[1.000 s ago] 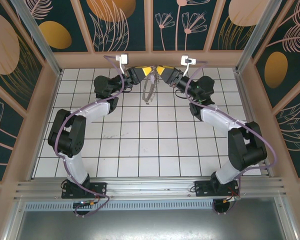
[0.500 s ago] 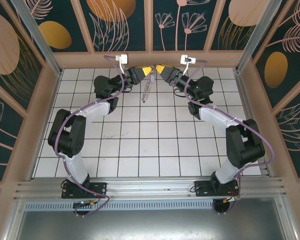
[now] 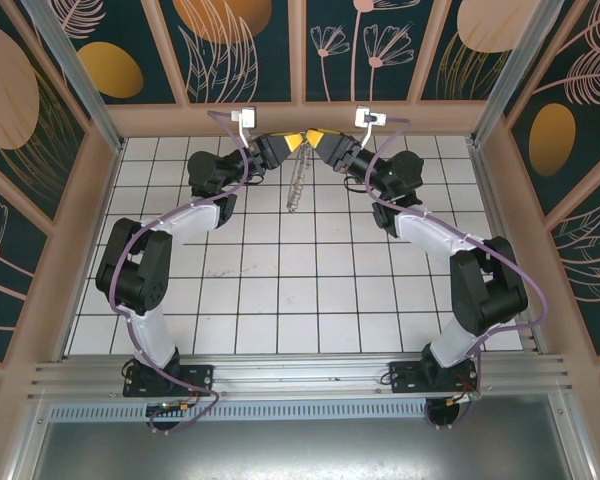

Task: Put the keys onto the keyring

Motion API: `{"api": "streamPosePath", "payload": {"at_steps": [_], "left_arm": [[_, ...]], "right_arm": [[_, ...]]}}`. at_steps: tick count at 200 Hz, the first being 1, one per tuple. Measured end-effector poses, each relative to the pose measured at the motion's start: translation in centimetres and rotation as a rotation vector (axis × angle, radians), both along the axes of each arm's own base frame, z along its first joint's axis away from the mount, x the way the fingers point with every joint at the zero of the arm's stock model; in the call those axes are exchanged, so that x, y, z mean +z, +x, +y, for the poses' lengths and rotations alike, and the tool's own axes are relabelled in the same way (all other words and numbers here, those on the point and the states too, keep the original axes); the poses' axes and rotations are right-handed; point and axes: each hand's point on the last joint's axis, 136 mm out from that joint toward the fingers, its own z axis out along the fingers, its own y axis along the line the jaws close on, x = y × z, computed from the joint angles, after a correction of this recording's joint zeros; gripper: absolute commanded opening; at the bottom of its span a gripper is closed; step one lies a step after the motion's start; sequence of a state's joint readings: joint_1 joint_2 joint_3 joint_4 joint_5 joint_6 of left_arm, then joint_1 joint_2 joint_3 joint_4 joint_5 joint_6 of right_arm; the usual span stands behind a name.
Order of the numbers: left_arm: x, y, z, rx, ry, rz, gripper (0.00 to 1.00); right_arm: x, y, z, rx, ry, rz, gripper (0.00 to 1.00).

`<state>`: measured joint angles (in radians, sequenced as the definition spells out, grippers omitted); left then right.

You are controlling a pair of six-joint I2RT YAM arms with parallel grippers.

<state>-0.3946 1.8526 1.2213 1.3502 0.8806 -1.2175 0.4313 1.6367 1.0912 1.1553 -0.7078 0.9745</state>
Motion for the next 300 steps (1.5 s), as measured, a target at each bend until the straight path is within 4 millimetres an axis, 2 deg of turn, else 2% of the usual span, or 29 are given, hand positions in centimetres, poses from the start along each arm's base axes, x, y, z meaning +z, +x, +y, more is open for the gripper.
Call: {"api": "streamPosePath", "payload": {"at_steps": [27,52,163,231,300], "left_arm": [[0.0,0.0,0.0,0.0,0.0,0.0,0.0],[0.0,0.0,0.0,0.0,0.0,0.001,0.0],[-0.3,0.1,-0.1,-0.001,0.003,0.005,0.0],[-0.4,0.2,-0.2,-0.001,0.004,0.008,0.0],[-0.4,0.2,-0.1,-0.001,0.003,0.009,0.0]], "right_arm": [[0.0,0.0,0.0,0.0,0.0,0.001,0.34],[0.0,0.0,0.0,0.001,0.0,0.0,0.39],[-0.5,0.1,0.1,-0.021,-0.02,-0.022,0.37],[-2.3,0.4,0.6,-0.032,-0.062,0.011,0.39],[-2.8,0.6,0.7,-0.037,-0.08,0.019,0.25]]}}
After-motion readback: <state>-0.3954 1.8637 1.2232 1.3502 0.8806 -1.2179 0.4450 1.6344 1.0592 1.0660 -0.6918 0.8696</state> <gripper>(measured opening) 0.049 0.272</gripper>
